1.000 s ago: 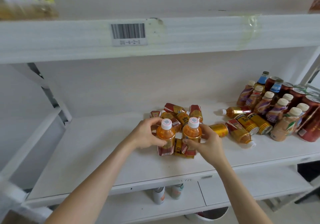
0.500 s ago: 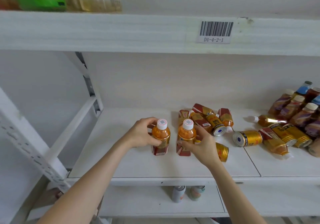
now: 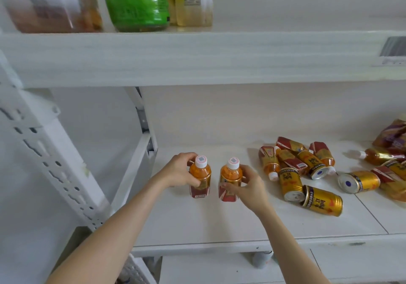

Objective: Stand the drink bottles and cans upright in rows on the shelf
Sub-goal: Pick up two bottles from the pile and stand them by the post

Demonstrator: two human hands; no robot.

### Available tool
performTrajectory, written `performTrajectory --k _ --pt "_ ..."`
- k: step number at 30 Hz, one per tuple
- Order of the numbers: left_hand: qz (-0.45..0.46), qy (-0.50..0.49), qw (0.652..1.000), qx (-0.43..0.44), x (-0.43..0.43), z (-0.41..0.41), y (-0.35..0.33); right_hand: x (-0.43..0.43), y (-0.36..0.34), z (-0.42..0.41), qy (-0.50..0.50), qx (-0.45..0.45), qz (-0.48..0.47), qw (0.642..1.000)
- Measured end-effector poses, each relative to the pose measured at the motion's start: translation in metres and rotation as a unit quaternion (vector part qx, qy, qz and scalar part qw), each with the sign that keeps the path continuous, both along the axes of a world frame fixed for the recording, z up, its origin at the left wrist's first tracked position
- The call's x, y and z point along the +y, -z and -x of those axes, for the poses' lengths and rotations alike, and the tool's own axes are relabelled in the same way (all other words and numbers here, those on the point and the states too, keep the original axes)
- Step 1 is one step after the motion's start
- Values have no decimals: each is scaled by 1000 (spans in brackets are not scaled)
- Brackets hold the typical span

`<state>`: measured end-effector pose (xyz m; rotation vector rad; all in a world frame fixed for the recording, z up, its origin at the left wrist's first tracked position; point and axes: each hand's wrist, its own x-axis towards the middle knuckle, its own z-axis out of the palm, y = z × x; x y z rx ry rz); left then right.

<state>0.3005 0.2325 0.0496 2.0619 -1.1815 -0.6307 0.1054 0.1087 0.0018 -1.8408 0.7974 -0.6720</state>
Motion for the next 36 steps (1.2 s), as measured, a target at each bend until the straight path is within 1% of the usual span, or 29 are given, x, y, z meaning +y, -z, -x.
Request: performTrajectory --k 5,8,12,19,22,24,28,31,34,36 --pt "-36 -35 999 2 9 -41 17 6 13 -50 -15 19 -27 999" --pt "-53 -53 997 18 10 -56 31 7 24 -75 -15 35 -46 998" --pt "-36 -85 994 60 8 -74 43 4 35 -101 -10 49 -72 996" --pt "-12 -112 988 104 -7 -87 54 -6 40 -136 -1 51 -72 996" --pt "7 -136 987 90 -11 -90 62 -11 39 -151 1 61 -61 996" --pt "21 -169 981 88 -14 -92 65 -15 39 -158 3 65 -59 996" --pt "56 -218 972 67 -24 -96 70 -24 42 -166 -1 55 -74 996" --pt "83 -230 968 49 -32 -99 73 -30 44 -171 -10 51 -82 995" --pt "89 -227 970 19 -39 -102 75 -35 44 -177 -9 47 -87 995" --pt "95 -226 969 18 -42 -103 76 -38 43 -181 -8 43 -91 995"
